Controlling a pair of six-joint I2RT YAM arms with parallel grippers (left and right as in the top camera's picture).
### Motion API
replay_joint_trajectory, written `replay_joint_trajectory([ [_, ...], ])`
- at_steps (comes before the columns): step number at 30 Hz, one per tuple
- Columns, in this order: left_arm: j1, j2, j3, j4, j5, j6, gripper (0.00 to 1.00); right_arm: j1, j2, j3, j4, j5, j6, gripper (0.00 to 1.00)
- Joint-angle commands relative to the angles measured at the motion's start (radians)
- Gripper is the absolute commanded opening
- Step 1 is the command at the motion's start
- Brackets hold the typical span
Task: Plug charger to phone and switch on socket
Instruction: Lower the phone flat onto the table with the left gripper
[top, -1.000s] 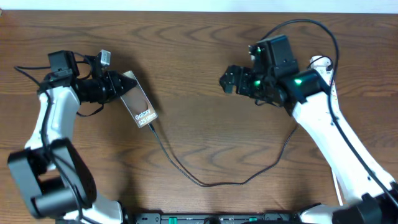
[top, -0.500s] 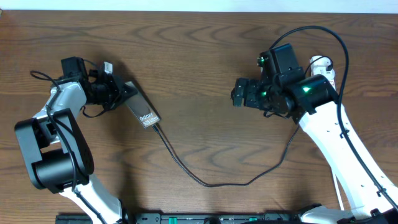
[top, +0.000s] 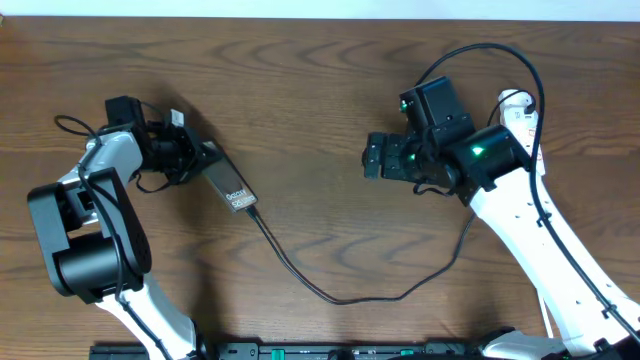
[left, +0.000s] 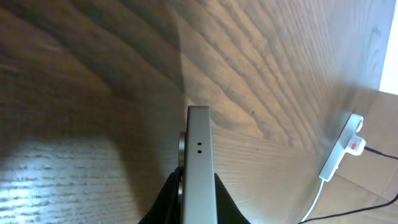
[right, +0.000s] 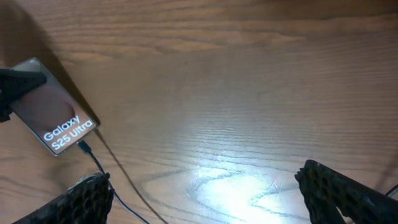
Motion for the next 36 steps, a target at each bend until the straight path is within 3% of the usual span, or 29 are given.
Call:
replay_joint_trajectory([
  [1,-0.006,-0.001,-0.002,-0.028,-0.03,-0.017,0.08,0.015,0.007,0.008,0.0,0.016,-0.001,0.95],
  [36,-0.076,-0.001,-0.002,-0.09,-0.167,-0.027,0.07,0.015,0.007,0.006,-0.009,0.023,-0.002,0.95],
])
